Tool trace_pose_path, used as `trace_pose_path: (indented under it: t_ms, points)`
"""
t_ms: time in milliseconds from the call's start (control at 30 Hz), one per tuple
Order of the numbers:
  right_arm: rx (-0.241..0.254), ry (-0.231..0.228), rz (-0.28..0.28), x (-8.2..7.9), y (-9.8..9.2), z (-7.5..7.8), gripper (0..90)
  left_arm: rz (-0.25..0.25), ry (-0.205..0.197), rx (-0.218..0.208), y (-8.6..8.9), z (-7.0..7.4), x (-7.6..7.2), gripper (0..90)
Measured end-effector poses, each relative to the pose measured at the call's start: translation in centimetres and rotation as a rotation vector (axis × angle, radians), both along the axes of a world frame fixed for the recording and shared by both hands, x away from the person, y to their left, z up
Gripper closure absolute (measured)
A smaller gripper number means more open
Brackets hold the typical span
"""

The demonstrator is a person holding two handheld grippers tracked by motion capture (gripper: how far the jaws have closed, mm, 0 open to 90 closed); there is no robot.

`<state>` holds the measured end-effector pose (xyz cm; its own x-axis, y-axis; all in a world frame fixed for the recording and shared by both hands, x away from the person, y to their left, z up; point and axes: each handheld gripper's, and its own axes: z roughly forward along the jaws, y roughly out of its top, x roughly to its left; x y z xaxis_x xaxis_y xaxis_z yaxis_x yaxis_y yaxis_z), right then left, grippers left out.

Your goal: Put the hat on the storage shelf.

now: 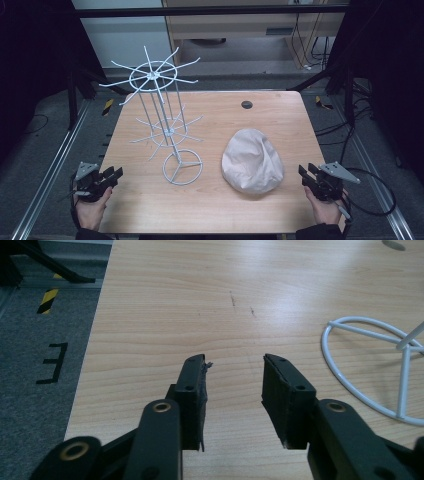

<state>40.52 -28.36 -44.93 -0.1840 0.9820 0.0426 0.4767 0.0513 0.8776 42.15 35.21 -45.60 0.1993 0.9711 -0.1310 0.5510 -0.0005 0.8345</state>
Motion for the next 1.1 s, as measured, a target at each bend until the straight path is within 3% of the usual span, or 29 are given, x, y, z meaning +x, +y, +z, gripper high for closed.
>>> trace_pose_path:
  t_ms: [333, 600, 767, 900, 1100]
  points:
    - [0.028, -0.033, 0.126, -1.1, 1.9, 3.0, 89.9, 0.015, 0.010, 0.028, -0.1, 0.1, -0.1, 72.9]
    - [0.040, -0.039, 0.230, -1.3, 4.4, 4.6, 90.0, 0.013, 0.017, 0.056, -0.3, 0.0, 0.0, 77.8]
    - [0.036, -0.040, 0.307, -1.3, 7.3, 5.5, 90.0, 0.005, 0.019, 0.070, -0.5, 0.0, 0.0, 79.0]
    - [0.043, -0.044, 0.342, -0.8, 8.7, 5.6, 90.0, 0.007, 0.023, 0.072, -0.6, -0.1, 0.1, 79.1]
    - [0.041, -0.015, 0.378, 0.2, 10.5, 5.1, 90.0, 0.004, 0.024, 0.084, -0.8, -0.1, 0.2, 79.5]
